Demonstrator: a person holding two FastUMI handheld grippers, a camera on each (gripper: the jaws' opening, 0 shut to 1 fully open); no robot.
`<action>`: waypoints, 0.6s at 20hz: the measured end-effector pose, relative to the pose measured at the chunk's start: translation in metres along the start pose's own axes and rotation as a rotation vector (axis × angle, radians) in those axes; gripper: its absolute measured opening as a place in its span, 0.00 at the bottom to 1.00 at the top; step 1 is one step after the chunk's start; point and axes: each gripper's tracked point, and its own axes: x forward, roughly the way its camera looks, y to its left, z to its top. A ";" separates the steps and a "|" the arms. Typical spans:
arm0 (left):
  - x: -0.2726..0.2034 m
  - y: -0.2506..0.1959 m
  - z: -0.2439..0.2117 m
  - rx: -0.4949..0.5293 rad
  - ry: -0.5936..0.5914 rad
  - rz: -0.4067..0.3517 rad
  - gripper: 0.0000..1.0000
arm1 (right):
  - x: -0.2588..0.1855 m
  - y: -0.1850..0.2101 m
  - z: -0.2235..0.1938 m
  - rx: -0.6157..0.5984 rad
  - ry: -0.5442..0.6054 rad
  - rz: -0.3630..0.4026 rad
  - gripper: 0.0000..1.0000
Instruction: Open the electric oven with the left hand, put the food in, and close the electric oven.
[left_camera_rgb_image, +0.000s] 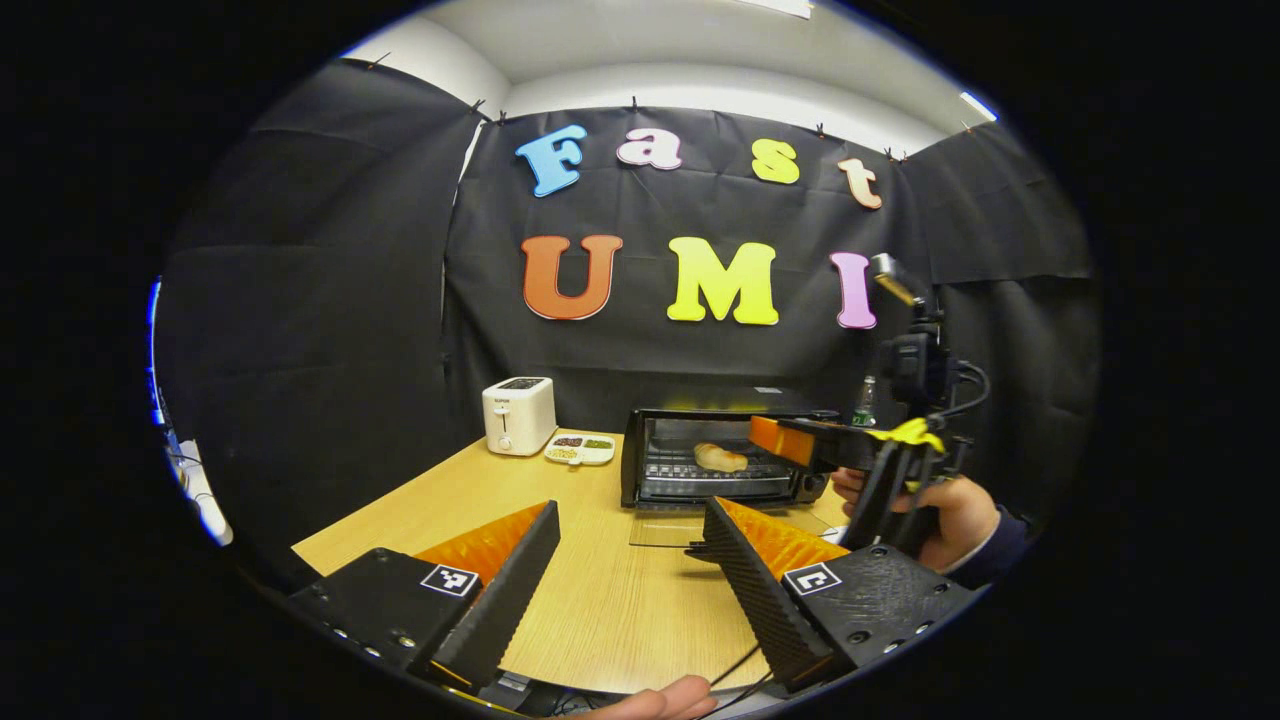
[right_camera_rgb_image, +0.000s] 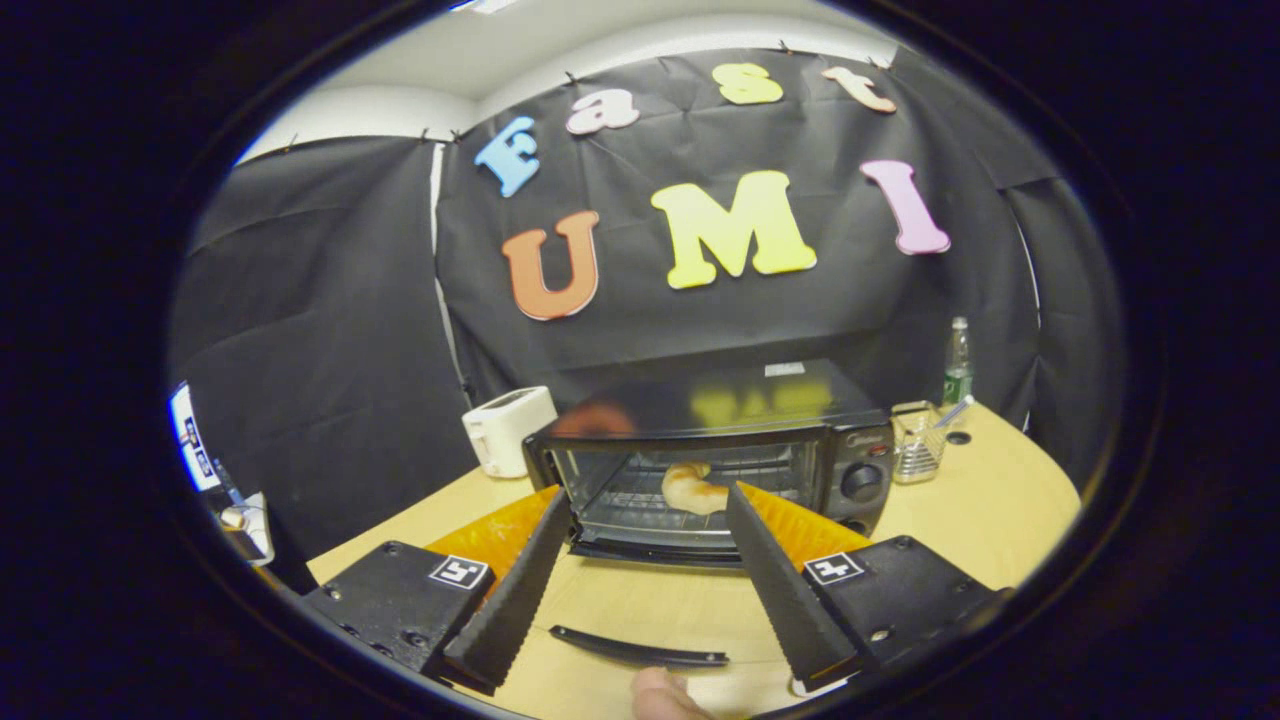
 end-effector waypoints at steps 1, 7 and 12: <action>0.003 -0.005 0.001 -0.005 0.004 -0.015 0.95 | -0.018 -0.009 0.007 -0.015 -0.027 -0.028 0.95; 0.020 -0.031 -0.019 -0.022 0.077 -0.056 0.92 | -0.121 -0.029 0.057 -0.031 -0.142 -0.086 0.94; 0.044 -0.072 -0.049 -0.023 0.153 -0.126 0.92 | -0.180 -0.050 0.059 -0.046 -0.128 -0.115 0.97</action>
